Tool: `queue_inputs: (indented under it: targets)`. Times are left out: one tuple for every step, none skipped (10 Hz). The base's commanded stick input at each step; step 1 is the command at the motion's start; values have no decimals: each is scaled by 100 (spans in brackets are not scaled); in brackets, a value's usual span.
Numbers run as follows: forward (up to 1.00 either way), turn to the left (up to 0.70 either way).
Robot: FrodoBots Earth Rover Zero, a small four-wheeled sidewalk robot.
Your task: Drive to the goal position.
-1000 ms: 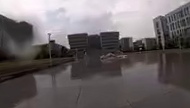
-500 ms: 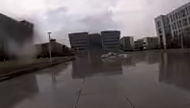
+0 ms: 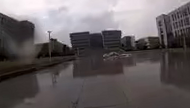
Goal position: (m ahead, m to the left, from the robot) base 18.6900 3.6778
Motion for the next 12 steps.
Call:
queue_inputs:
  targets:
    - [70, 0]
    - [70, 0]
    - [70, 0]
    - [70, 0]
    - [70, 0]
    - [70, 0]
    - [70, 0]
    - [70, 0]
    - [70, 0]
    - [70, 0]
    - [70, 0]
    - [70, 0]
